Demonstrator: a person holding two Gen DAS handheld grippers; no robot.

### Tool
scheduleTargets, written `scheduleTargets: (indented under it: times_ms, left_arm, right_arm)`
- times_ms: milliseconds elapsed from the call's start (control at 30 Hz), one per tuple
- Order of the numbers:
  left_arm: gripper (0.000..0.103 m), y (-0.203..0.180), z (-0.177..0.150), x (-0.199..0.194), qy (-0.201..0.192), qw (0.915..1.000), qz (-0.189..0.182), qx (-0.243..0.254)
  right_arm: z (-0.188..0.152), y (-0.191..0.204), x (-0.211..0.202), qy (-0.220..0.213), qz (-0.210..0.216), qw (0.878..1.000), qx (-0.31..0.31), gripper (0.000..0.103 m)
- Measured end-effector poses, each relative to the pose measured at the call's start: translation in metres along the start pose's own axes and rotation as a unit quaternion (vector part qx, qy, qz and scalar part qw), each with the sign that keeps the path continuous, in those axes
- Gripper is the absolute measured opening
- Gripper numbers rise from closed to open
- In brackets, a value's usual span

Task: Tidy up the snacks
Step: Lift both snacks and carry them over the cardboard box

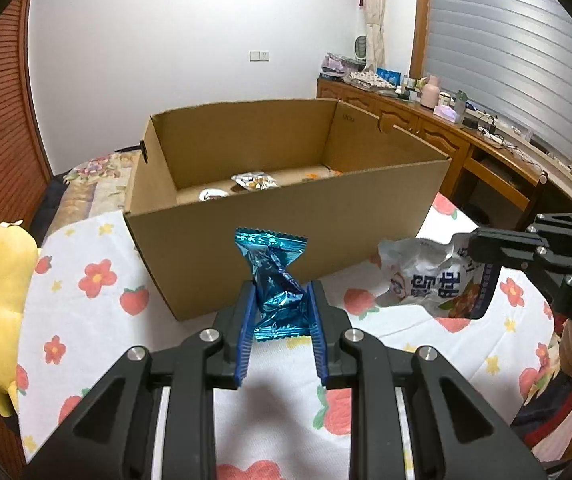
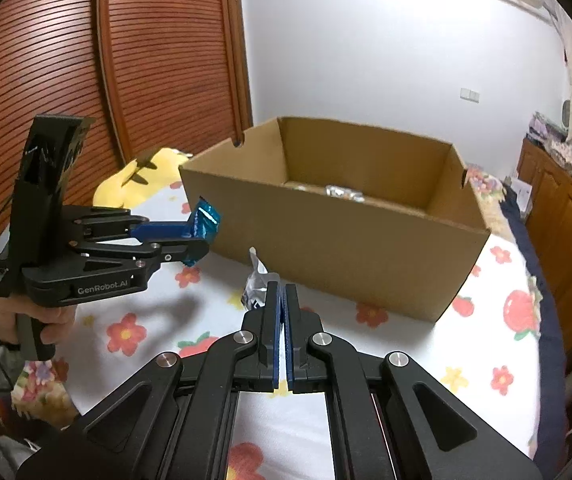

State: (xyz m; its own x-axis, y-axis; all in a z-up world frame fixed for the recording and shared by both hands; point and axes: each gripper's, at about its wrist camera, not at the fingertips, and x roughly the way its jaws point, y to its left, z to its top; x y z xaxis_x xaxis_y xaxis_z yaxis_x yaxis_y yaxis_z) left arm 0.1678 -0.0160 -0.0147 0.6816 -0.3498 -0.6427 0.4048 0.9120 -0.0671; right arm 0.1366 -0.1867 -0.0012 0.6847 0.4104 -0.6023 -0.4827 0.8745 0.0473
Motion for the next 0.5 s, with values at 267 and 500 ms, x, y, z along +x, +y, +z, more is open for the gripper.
scheduleTargets:
  times_ms: [267,500]
  left_arm:
    - [0.023,0.000,0.013,-0.014,-0.021,0.9998,0.005,0.004]
    - [0.023,0.003,0.026,-0.027,-0.045,0.9990,0.007,0.004]
  right_arm:
    - [0.018,-0.003,-0.022,-0.026,-0.014,0.999,-0.015,0.000]
    - [0.035,-0.001,-0.038,-0.047,-0.028,0.998,-0.037,0.000]
